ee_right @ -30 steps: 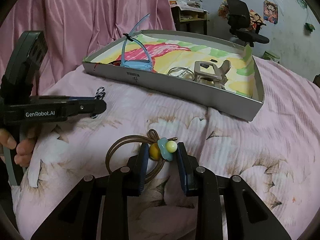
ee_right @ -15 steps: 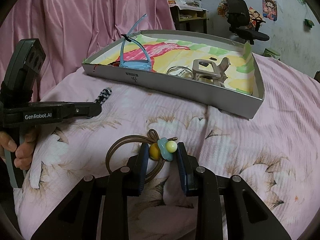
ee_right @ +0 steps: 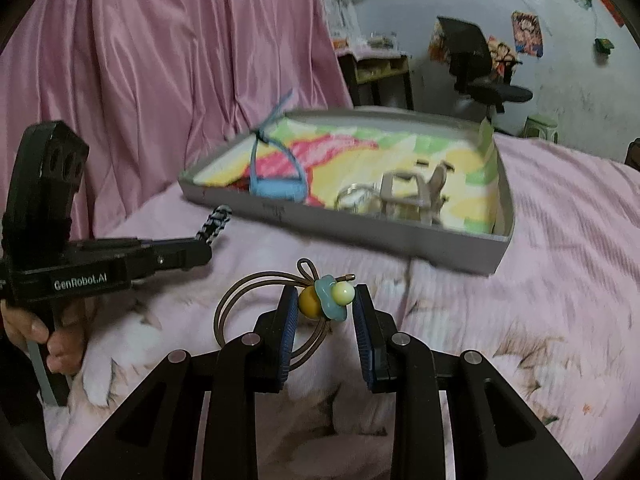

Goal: Organize jewelry
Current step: 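Carry the keychain into the tray with the left tool while the right tool carries the key ring there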

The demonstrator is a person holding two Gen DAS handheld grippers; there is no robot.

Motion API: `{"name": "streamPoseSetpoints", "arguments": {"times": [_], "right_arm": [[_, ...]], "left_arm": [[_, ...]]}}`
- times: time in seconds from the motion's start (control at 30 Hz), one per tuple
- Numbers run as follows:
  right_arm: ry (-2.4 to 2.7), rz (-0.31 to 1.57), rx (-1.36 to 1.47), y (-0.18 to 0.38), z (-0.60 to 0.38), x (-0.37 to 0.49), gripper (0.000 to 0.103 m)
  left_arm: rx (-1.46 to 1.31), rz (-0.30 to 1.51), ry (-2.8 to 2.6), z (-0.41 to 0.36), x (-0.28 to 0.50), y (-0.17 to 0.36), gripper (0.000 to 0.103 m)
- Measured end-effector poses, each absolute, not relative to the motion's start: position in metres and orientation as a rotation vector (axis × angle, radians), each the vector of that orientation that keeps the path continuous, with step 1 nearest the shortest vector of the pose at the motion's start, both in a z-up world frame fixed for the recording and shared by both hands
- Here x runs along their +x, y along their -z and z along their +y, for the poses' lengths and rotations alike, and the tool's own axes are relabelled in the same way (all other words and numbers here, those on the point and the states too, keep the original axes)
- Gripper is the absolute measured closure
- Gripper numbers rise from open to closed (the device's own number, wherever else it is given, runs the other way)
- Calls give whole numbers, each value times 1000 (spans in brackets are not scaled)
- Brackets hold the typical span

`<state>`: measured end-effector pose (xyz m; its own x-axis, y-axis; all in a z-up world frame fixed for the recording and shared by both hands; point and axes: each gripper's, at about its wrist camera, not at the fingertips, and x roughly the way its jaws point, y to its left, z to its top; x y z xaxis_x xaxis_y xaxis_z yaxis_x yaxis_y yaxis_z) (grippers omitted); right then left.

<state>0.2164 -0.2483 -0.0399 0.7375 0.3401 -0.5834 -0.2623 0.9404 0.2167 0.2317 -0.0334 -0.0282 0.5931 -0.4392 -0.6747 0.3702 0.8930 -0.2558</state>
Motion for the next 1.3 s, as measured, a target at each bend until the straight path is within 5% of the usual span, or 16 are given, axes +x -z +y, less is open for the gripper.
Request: {"name": "streamPoseSetpoints", "arguments": {"times": [0.5, 1.3], "right_arm": [[-184, 438, 75, -2, -238, 270, 78], [-107, 540, 34, 15, -228, 311, 78]], "left_arm": [[-105, 589, 327, -19, 259, -13, 98], [-108, 788, 214, -2, 331, 17, 98]]}}
